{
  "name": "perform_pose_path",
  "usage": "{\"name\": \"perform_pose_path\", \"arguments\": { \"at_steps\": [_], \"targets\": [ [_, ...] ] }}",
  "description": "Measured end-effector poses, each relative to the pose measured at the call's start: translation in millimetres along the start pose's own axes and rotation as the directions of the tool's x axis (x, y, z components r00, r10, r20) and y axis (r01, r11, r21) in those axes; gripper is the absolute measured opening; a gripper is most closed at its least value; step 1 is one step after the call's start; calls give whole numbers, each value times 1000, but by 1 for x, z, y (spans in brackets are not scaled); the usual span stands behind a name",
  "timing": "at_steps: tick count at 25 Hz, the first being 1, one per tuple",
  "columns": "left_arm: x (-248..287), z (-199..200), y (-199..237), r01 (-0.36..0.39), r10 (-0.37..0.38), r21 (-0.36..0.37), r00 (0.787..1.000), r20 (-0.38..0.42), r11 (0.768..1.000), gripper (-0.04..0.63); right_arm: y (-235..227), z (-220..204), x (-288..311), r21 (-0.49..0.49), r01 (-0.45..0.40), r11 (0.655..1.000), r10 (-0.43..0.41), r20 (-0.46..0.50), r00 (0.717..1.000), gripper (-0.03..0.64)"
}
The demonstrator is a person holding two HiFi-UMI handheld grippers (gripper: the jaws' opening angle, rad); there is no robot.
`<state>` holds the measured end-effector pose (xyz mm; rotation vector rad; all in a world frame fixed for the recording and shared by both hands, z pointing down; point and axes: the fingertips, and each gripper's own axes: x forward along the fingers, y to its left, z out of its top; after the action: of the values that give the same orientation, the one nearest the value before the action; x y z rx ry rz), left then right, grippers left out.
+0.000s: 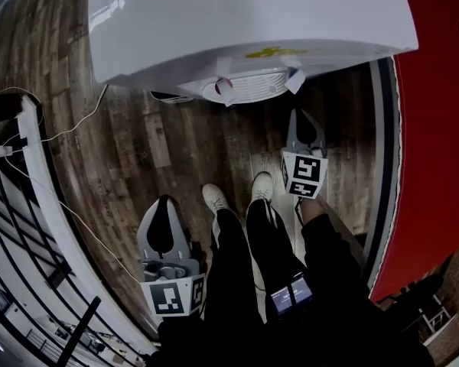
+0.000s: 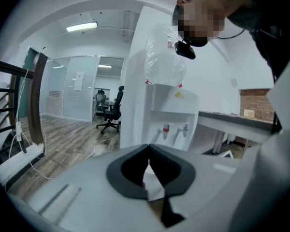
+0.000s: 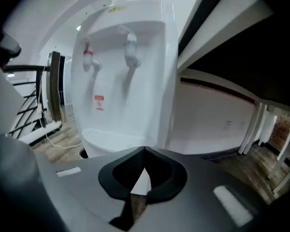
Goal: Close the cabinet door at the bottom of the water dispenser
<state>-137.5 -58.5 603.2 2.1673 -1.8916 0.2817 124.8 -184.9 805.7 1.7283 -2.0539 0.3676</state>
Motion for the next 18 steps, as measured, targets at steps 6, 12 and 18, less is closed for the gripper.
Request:
{"name": "perform_pose_path", "arguments": {
  "at_steps": [6,12,18],
  "targets": [
    [13,53,-18,10,-11,45,999,30,999,6,18,116,-105,193,-122,974,87,178,980,-2],
    [-12,187,-38,64,-75,85,988,135,994,6,19,280,-212,163,-176,971,117,316,941,-2],
    [-56,293,-37,93,-110,83,966,234,992,6,9,405,-286,90,-154,984,100,436,894,-2]
  ]
}}
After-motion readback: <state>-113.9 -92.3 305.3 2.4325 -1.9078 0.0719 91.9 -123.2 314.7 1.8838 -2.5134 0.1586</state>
